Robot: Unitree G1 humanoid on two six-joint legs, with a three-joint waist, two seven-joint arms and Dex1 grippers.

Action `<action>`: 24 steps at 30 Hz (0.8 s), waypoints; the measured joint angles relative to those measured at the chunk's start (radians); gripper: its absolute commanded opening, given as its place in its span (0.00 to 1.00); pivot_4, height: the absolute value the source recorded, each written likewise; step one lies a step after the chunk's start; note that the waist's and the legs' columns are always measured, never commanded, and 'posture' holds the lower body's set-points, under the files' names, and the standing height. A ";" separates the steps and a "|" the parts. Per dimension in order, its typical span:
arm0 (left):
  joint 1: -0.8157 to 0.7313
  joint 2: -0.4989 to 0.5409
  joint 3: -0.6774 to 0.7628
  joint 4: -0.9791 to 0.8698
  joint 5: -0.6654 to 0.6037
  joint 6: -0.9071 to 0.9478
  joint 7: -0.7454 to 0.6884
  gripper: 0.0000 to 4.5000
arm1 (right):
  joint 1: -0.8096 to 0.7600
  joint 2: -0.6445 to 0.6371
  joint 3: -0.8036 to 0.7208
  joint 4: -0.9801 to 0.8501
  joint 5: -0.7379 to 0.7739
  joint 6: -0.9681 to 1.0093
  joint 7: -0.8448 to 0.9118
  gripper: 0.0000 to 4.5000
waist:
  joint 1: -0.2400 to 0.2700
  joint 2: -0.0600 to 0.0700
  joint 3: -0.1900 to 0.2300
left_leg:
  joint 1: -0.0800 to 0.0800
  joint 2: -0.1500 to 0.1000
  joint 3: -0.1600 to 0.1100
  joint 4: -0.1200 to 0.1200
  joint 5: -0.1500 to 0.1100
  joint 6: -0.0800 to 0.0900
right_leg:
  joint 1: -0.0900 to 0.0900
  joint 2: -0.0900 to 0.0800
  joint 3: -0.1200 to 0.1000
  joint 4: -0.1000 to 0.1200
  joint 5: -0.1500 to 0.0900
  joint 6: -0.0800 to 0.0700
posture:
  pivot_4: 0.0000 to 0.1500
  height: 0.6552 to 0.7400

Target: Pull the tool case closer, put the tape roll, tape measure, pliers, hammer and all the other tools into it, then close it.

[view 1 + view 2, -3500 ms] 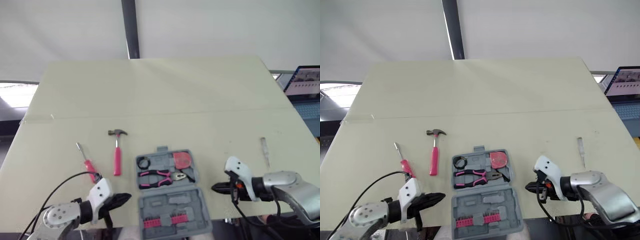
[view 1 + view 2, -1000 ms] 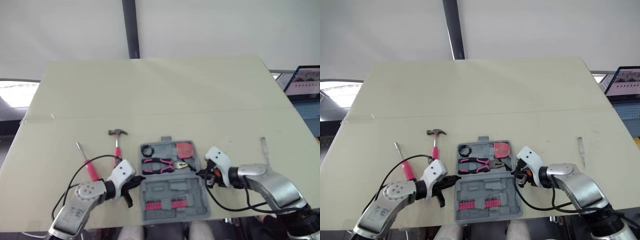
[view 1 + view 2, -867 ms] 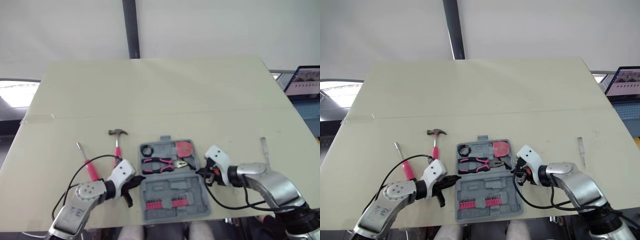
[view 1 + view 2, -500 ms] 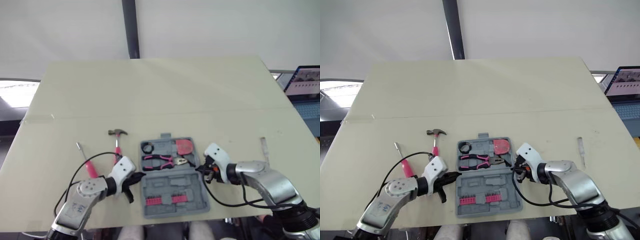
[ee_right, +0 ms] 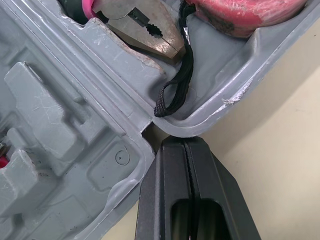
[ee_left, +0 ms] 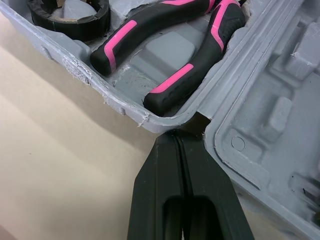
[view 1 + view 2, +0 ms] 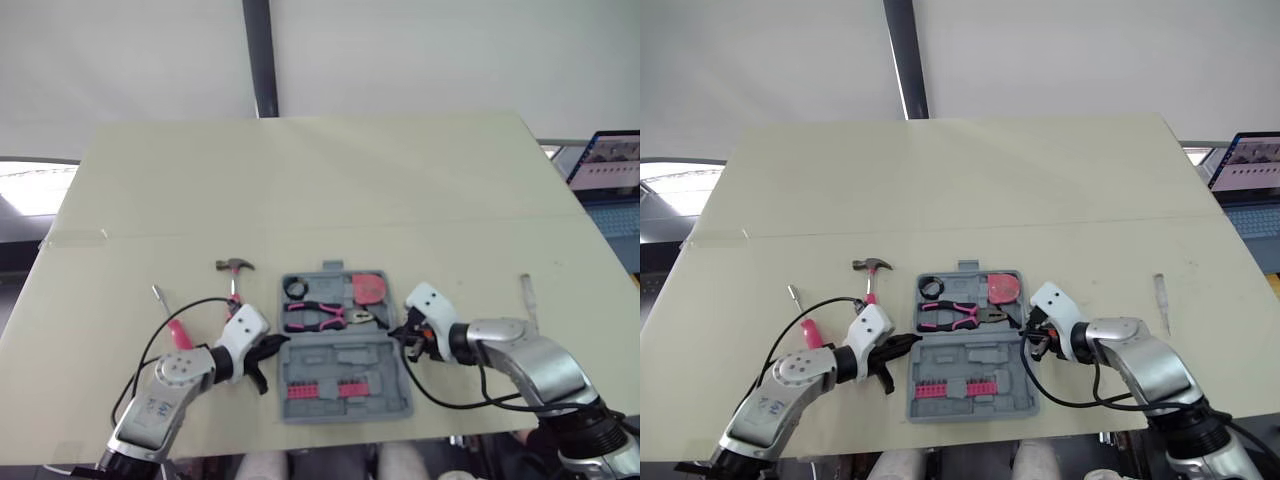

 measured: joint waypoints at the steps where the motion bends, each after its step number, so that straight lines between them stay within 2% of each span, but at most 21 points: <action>1: 0.000 0.000 0.000 0.001 0.000 -0.001 0.000 0.01 | -0.001 0.002 0.000 0.000 -0.004 0.000 -0.001 0.00 | 0.000 0.000 0.000 | 0.000 0.000 0.000 0.000 0.000 0.000 | 0.000 0.000 0.000 0.000 0.000 0.000 | 1.00 0.95; 24: 0.000 -0.020 0.000 0.001 0.016 -0.002 0.020 0.01 | -0.014 0.027 -0.001 0.013 -0.033 0.000 -0.007 0.00 | 0.000 0.000 0.000 | 0.000 0.000 0.000 0.000 0.000 0.000 | 0.000 0.000 0.000 0.001 0.000 0.000 | 1.00 0.95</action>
